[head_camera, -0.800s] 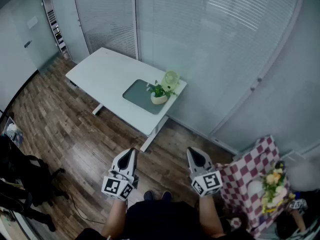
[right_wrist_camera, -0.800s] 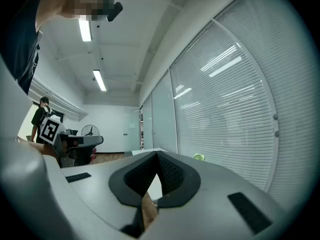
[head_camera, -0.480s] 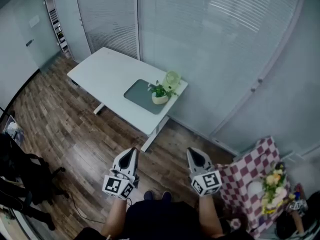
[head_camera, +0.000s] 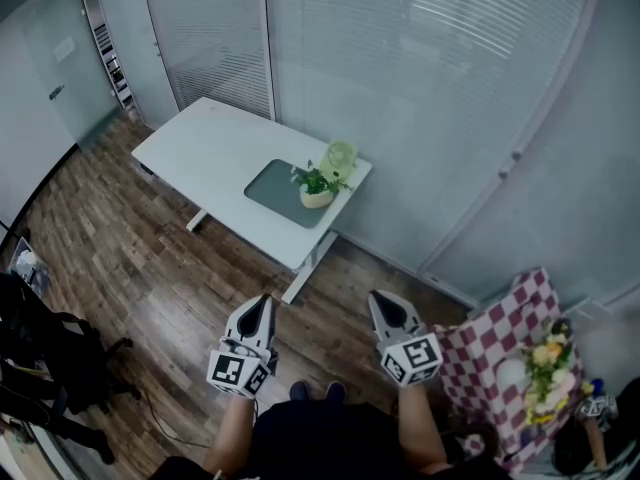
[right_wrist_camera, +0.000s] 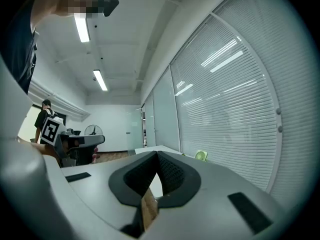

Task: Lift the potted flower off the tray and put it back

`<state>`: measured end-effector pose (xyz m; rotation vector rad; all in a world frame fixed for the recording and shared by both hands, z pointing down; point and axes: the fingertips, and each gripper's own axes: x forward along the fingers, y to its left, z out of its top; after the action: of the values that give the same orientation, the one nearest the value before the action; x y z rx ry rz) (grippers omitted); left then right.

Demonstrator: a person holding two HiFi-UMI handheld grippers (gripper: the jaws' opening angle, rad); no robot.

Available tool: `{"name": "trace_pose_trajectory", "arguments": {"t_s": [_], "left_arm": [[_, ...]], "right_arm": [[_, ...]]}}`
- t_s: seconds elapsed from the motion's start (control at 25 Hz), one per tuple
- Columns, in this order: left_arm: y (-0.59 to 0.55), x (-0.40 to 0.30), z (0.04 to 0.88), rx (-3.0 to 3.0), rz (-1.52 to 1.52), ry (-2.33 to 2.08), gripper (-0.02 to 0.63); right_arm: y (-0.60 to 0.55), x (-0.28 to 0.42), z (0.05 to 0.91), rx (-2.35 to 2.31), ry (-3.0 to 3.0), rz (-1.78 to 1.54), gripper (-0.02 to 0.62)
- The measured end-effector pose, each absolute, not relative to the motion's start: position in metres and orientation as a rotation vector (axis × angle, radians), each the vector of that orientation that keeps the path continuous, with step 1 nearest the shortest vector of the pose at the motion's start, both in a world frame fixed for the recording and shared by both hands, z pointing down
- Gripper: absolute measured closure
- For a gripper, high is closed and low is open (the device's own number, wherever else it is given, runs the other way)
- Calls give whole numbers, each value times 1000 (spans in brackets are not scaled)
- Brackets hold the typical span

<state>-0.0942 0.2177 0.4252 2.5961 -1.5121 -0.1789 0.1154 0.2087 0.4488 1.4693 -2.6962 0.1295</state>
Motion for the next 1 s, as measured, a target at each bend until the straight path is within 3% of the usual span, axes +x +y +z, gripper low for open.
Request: {"name": "trace_pose_trajectory", "arguments": {"t_s": [0.48, 0.52, 0.56, 0.6, 0.64, 0.68, 0.8, 1.0], "left_arm": [[216, -77, 427, 2622, -157, -1553, 598], [216, -75, 427, 2622, -156, -1559, 598], [215, -73, 426, 2620, -158, -1565, 592], [215, -72, 425, 2617, -160, -1569, 547], [215, -70, 425, 2617, -155, -1570, 442], [215, -68, 426, 2619, -139, -1576, 385], [216, -64, 431, 2617, -81, -1604, 347], [222, -62, 435, 2613, -61, -1616, 336]], "right_arm": [[207, 126, 456, 1437, -2688, 83, 589], [206, 127, 458, 1425, -2691, 90, 575], [205, 126, 460, 1408, -2692, 100, 440], [204, 126, 463, 1392, -2691, 108, 333], [203, 126, 464, 1383, -2692, 109, 328], [203, 127, 465, 1380, -2696, 110, 311], [200, 132, 464, 1389, -2722, 73, 271], [199, 129, 463, 1343, -2739, 116, 247]]}}
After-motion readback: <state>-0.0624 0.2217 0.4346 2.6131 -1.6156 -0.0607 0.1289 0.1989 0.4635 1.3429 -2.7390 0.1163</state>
